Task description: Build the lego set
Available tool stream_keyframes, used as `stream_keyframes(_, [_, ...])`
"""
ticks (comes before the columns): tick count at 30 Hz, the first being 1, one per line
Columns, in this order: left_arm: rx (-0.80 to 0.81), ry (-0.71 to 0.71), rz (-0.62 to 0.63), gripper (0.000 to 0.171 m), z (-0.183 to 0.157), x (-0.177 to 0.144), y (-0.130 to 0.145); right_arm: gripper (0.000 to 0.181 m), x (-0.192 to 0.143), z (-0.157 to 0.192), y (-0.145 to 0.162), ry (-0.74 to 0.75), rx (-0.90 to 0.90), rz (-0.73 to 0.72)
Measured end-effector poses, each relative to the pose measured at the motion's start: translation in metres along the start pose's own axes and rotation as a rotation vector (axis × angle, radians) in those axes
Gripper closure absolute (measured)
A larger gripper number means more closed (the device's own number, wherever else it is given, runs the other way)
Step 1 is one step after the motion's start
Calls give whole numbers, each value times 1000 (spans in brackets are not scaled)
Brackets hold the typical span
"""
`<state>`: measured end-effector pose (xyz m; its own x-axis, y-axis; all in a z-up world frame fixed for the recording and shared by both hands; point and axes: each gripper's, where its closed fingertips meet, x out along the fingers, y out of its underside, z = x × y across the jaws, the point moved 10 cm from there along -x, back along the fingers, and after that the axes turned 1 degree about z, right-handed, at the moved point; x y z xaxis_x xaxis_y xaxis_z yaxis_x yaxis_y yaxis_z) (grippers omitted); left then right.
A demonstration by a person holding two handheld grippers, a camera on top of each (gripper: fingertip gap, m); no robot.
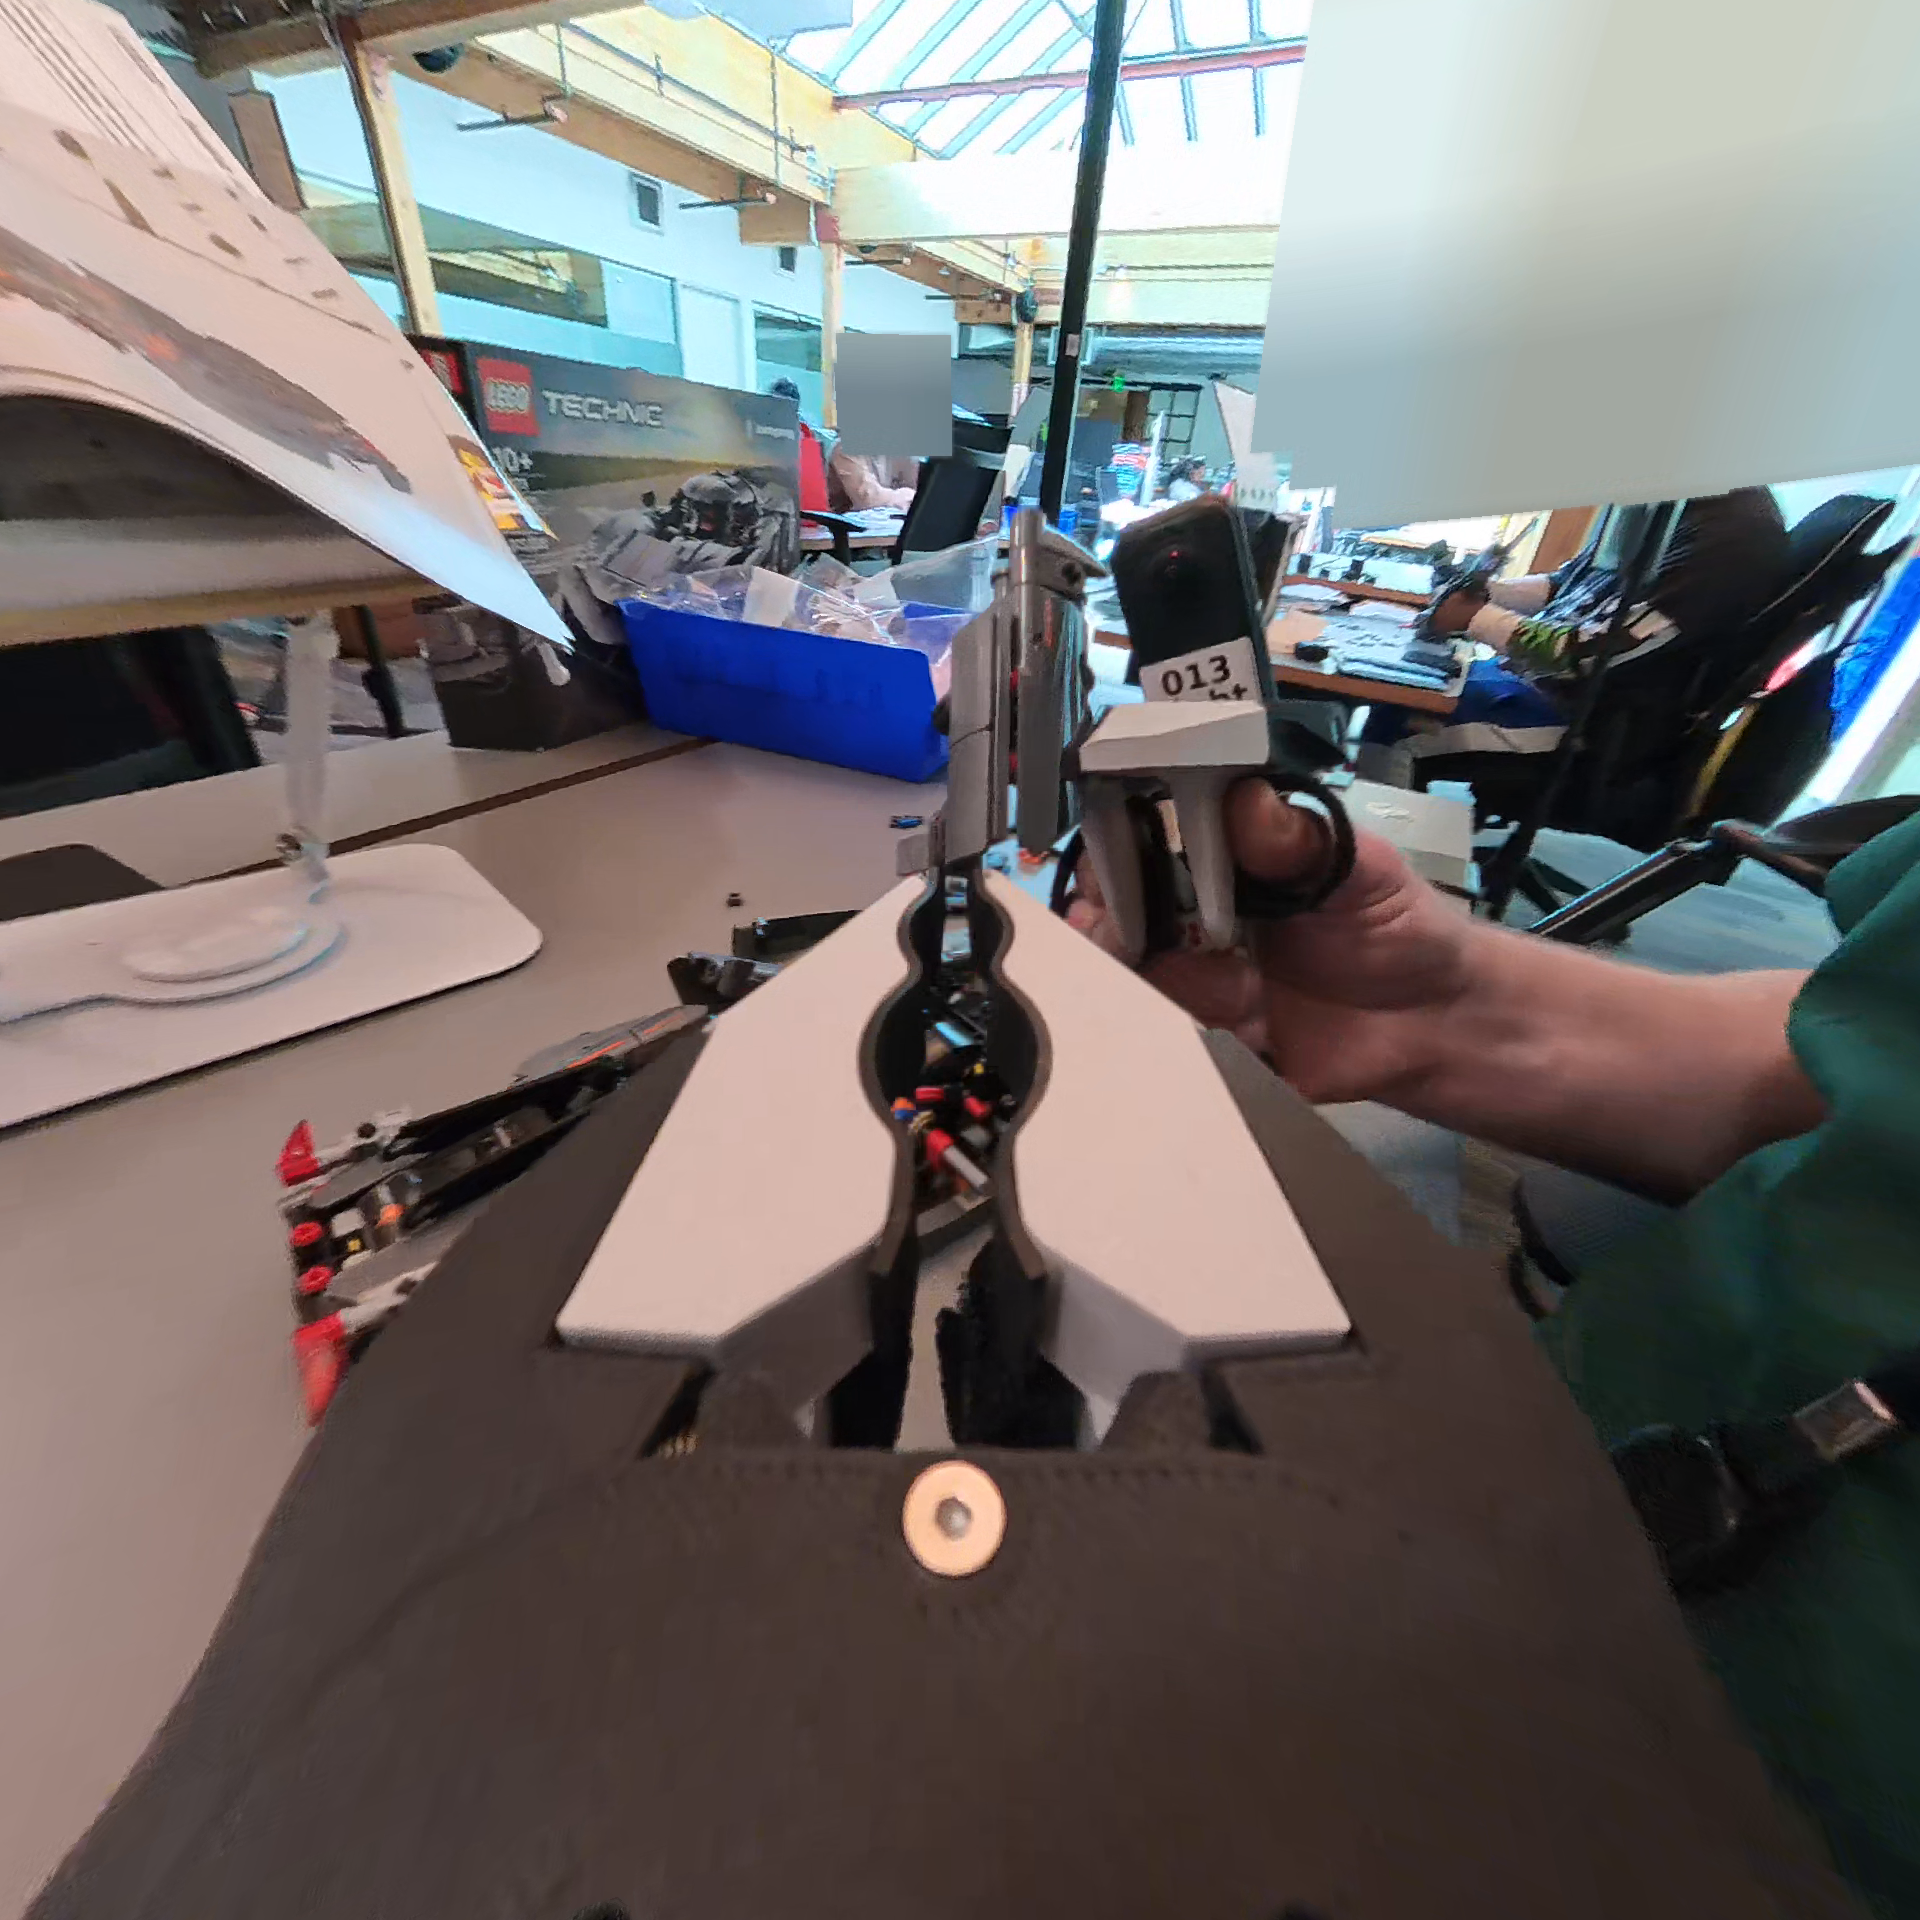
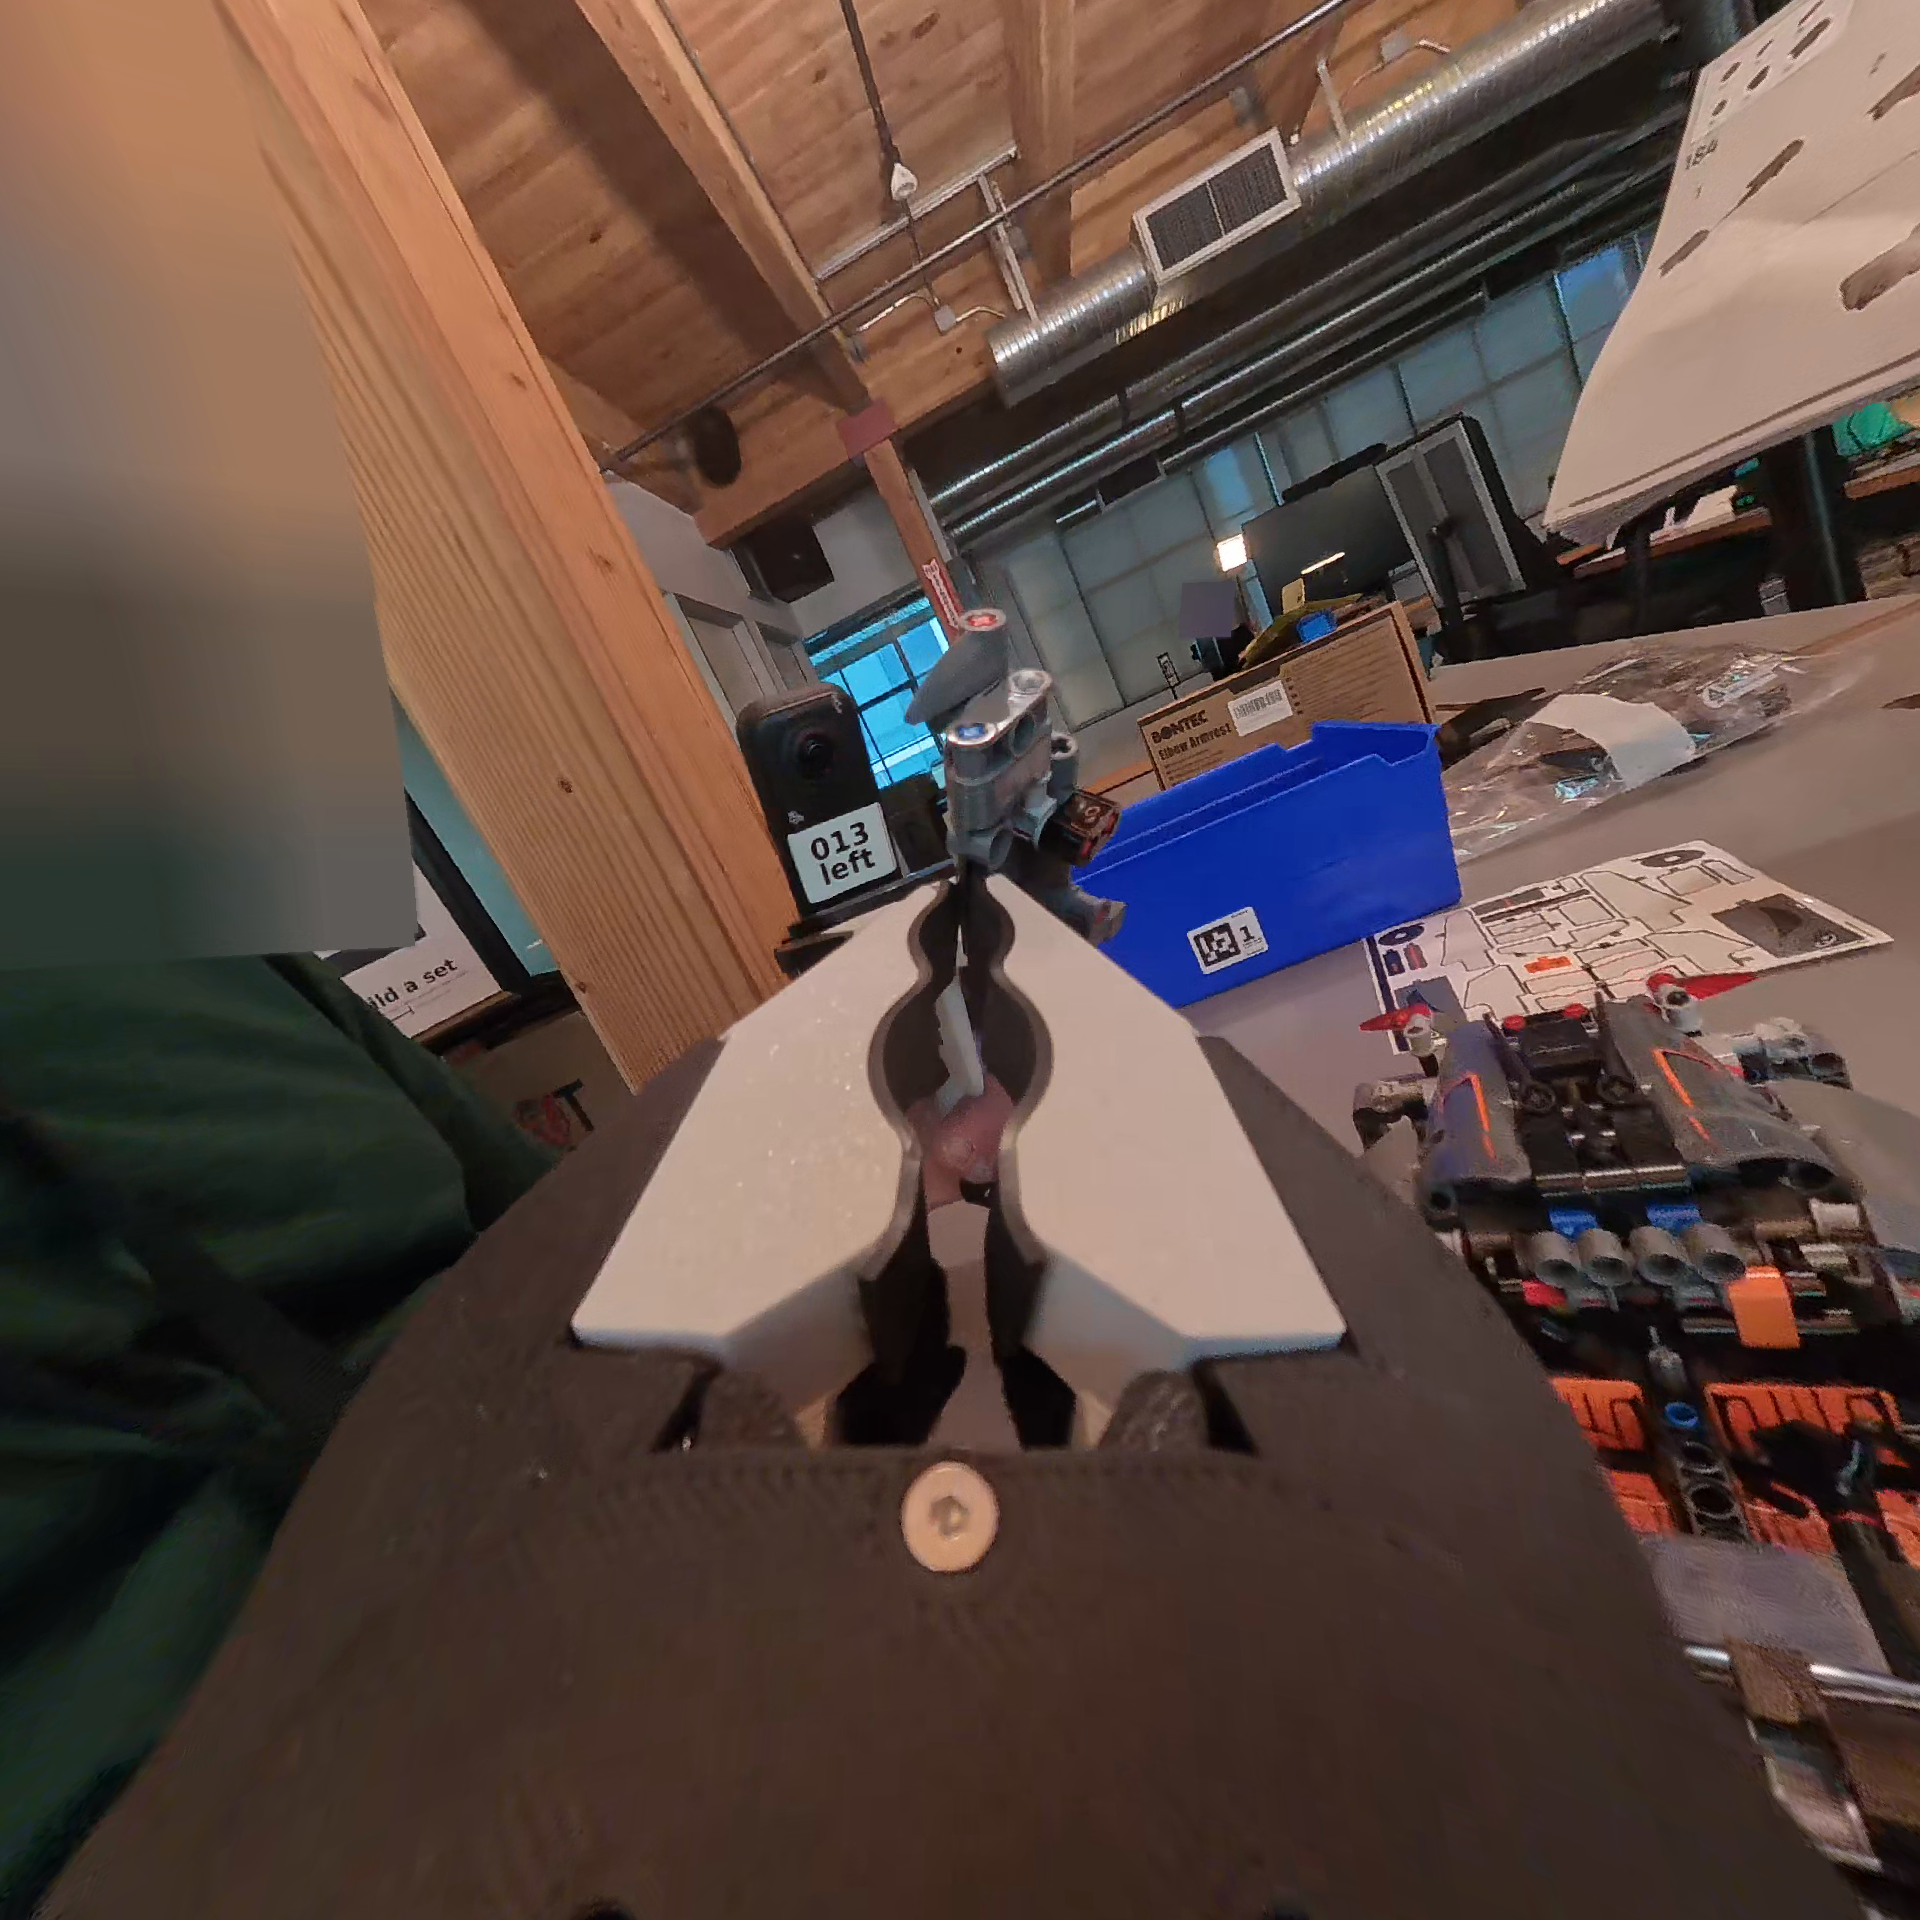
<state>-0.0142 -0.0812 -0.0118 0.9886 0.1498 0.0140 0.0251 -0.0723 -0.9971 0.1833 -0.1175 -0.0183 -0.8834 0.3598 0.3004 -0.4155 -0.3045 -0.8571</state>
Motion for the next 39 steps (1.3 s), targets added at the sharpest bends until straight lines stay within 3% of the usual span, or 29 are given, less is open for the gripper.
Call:
stream_keyframes(6, [123, -61, 35, 167, -1, -15, -7, 181, 15, 11, -4, 56, -112, 100])
stream_keyframes(12, [104, 9, 29, 149, 9, -35, -21, 181, 37, 33, -5, 283, -701, 462])
stream_keyframes(17, [189, 140, 123, 145, 12, -38, -31, 181, 48, 45, 1, 297, -1029, 662])
stream_keyframes(22, [255, 259, 167, 145, 2, -34, -33, 181, 39, 56, 6, 243, -977, 669])
stream_keyframes(31, [228, 186, 270, 147, -1, -7, -5, 181, -12, 51, 8, 320, -860, 619])
stream_keyframes(39, [181, 210, 254, 142, -2, 20, -5, 181, -34, 39, -4, 324, -857, 601])
